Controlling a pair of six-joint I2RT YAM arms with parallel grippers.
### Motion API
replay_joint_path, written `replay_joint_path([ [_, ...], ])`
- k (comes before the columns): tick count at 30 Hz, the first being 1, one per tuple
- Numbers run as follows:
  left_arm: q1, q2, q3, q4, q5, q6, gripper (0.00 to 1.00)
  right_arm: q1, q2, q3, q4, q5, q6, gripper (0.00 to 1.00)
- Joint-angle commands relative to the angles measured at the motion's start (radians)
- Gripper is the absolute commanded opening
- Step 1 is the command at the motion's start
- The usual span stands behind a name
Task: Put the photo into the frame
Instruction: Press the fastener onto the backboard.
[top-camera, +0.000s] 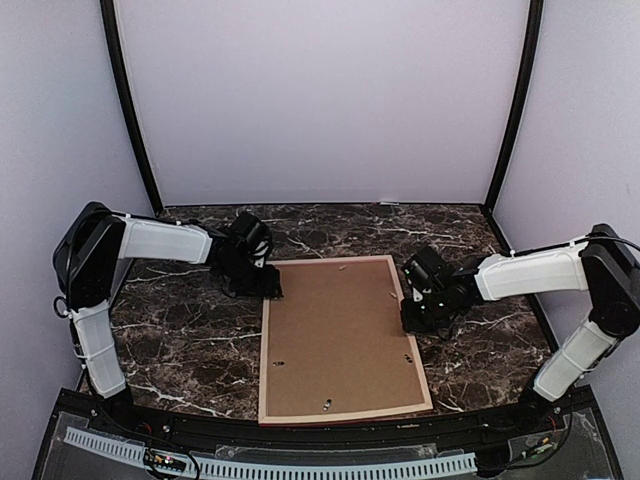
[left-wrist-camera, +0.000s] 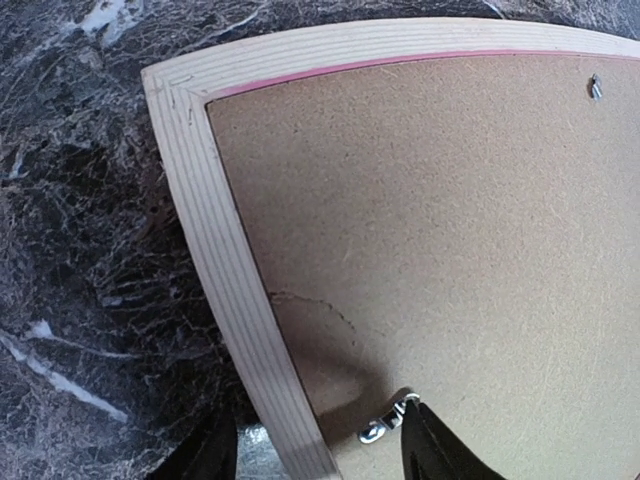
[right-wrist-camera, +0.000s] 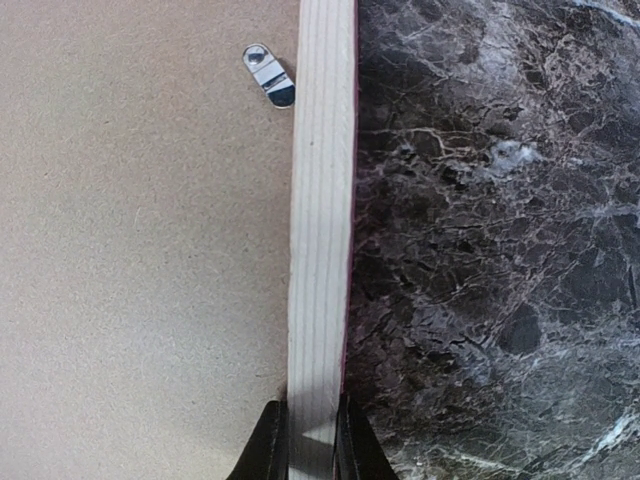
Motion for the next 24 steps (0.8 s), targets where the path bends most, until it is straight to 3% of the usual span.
replay_joint_path([
  [1, 0.001, -0.089, -0.035, 0.033, -0.019, -0.036, 0.62, -0.005, 0.016, 0.004, 0.024, -0.024, -0.01, 0.12],
  [14, -0.021, -0.017, -0.002, -0.017, -0.038, 0.01, 0.73, -0.005, 0.017, -0.008, 0.041, -0.034, -0.009, 0.13],
  [24, -0.048, 0.028, 0.03, -0.05, -0.103, 0.024, 0.72, -0.005, 0.025, -0.01, 0.047, -0.038, -0.011, 0.13],
])
